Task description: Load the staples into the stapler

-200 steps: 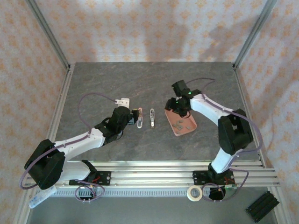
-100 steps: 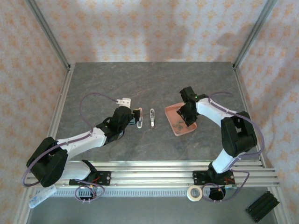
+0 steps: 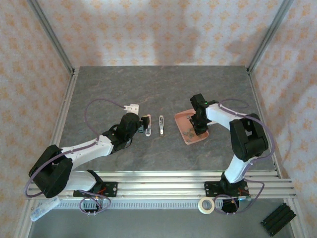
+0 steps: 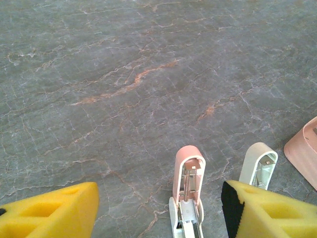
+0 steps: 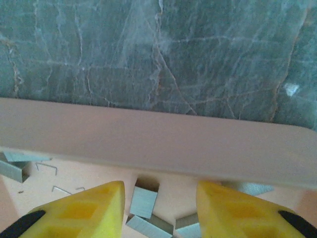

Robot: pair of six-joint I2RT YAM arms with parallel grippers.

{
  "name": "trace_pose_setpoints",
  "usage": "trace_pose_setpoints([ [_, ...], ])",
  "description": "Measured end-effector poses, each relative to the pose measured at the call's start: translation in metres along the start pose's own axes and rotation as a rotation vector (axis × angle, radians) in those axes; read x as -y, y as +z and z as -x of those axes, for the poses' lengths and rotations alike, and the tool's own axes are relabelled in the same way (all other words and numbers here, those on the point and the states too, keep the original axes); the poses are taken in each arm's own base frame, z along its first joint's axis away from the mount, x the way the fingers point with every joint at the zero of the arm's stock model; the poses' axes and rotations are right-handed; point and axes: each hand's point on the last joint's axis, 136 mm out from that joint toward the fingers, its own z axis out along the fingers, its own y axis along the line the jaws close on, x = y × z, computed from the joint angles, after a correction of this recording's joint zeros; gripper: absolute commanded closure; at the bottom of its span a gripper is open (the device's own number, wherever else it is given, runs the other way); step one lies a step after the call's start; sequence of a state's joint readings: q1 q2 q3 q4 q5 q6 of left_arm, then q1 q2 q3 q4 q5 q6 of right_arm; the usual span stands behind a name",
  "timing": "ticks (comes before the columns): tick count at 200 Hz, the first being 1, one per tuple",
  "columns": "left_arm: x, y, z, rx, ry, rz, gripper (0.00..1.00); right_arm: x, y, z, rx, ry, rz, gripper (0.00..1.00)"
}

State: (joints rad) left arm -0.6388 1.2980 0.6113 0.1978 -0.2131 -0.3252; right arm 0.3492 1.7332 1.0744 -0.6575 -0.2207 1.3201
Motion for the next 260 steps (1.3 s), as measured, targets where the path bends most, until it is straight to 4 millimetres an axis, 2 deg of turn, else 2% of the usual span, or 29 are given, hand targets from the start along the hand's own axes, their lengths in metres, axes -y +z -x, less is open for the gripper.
trace_pose_setpoints([
  [51, 0.0, 0.0, 0.0, 0.0, 0.0, 0.0, 0.32, -0.006, 0.002, 0.002, -0.011, 0.027, 0.009, 0.58],
  [132, 0.0, 0.0, 0.0, -0.001, 0.001, 0.001, 0.32, -0.009, 0.009, -0.005, -0.071, 0.071, 0.007, 0.62],
  [163, 0.0, 0.0, 0.0, 0.0, 0.001, 0.001, 0.32, -0.009, 0.011, -0.006, -0.084, 0.084, -0.001, 0.68],
  [171, 0.0, 0.0, 0.0, 0.0, 0.001, 0.001, 0.32, -0.009, 0.011, -0.007, -0.088, 0.084, -0.004, 0.73],
  [260, -0.001, 0.0, 0.0, 0.0, 0.001, 0.004, 0.32, -0.006, 0.01, -0.006, -0.097, 0.062, -0.017, 0.79],
])
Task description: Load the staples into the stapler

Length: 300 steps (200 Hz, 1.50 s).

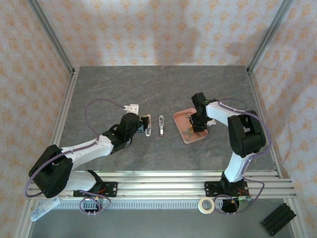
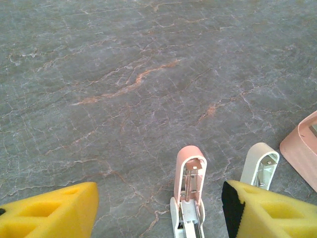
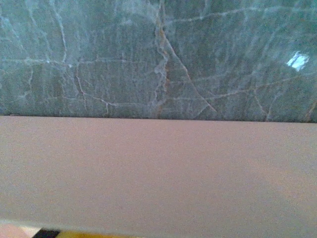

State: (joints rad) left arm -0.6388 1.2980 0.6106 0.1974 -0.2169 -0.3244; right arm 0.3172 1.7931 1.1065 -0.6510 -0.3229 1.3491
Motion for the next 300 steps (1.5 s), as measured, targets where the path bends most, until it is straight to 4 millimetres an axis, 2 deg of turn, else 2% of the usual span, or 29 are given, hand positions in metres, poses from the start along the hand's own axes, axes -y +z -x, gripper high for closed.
trace_pose_setpoints([
  [26, -0.001, 0.0, -0.002, -0.003, 0.001, 0.001, 0.32, -0.001, -0.003, 0.003, 0.019, -0.033, 0.007, 0.8],
  [36, -0.001, 0.0, -0.002, -0.004, 0.002, 0.001, 0.32, -0.002, -0.006, 0.004, 0.028, -0.05, 0.016, 0.83],
  [83, -0.001, -0.001, -0.001, 0.0, 0.0, 0.0, 0.32, -0.009, -0.036, 0.003, 0.05, -0.137, 0.101, 0.85],
  [127, -0.004, -0.001, -0.007, -0.01, -0.023, 0.006, 0.31, -0.006, -0.048, -0.007, 0.063, -0.266, 0.119, 0.86],
  [165, -0.017, -0.001, -0.016, -0.023, -0.079, 0.023, 0.32, -0.004, -0.056, -0.042, 0.057, -0.491, 0.115, 0.85],
  [221, -0.039, -0.009, -0.016, 0.001, -0.175, 0.045, 0.31, -0.007, -0.065, -0.117, 0.018, -0.847, 0.132, 0.85],
  [251, -0.045, -0.015, -0.008, 0.031, -0.201, 0.047, 0.31, 0.001, -0.044, -0.151, -0.017, -1.012, 0.064, 0.86],
  [300, -0.046, -0.023, -0.003, 0.055, -0.21, 0.037, 0.31, 0.033, -0.006, -0.167, -0.049, -1.183, -0.11, 0.85],
])
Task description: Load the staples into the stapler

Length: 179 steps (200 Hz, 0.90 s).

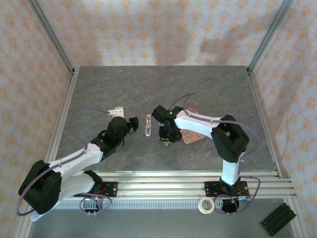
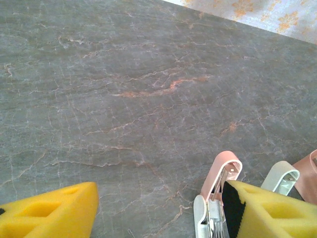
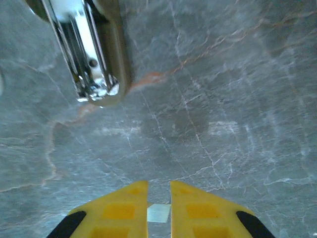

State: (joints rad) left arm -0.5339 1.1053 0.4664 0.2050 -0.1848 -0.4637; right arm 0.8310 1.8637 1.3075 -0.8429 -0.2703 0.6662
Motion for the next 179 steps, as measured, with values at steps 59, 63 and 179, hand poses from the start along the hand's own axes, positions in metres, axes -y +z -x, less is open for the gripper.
trace_pose_setpoints([
  [59, -0.001, 0.0, -0.003, -0.009, 0.003, 0.002, 0.31, 0.008, 0.014, -0.005, -0.033, -0.057, -0.055, 0.76],
  [63, -0.001, 0.0, -0.003, -0.01, 0.003, 0.002, 0.31, 0.008, 0.014, -0.005, -0.033, -0.058, -0.055, 0.75],
  [179, 0.001, 0.003, -0.01, -0.039, 0.011, -0.01, 0.32, 0.035, 0.009, 0.021, -0.032, 0.015, -0.049, 0.59],
])
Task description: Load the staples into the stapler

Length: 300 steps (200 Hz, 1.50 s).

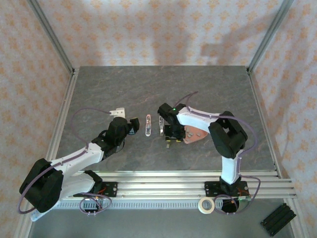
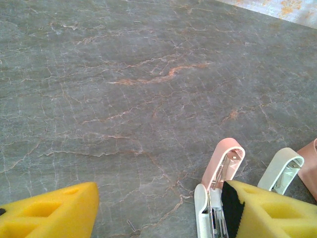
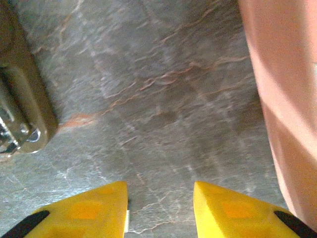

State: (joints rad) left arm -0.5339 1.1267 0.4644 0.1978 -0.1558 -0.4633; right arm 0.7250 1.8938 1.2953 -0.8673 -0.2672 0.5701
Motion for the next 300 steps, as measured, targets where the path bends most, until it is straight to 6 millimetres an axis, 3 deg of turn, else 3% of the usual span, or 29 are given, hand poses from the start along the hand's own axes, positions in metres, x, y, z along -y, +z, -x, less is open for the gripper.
trace_pose_setpoints([
  [66, 0.003, 0.0, -0.002, -0.01, 0.001, -0.015, 0.32, 0.051, -0.005, 0.016, -0.01, 0.145, 0.007, 0.58],
  [100, 0.003, 0.0, -0.003, -0.013, 0.001, -0.018, 0.32, 0.063, -0.008, 0.02, 0.002, 0.181, 0.01, 0.56],
  [149, 0.007, 0.0, -0.006, -0.029, 0.002, -0.04, 0.31, 0.058, -0.031, 0.024, 0.076, 0.206, 0.045, 0.54],
  [189, 0.011, 0.001, -0.01, -0.049, 0.003, -0.063, 0.31, 0.032, -0.041, 0.007, 0.112, 0.159, 0.056, 0.55],
  [229, 0.01, 0.0, -0.016, -0.06, 0.003, -0.077, 0.31, 0.009, -0.038, -0.017, 0.096, 0.12, 0.063, 0.56],
  [300, 0.003, -0.002, -0.026, -0.069, 0.006, -0.071, 0.31, -0.001, -0.003, -0.049, 0.003, 0.111, -0.006, 0.59],
])
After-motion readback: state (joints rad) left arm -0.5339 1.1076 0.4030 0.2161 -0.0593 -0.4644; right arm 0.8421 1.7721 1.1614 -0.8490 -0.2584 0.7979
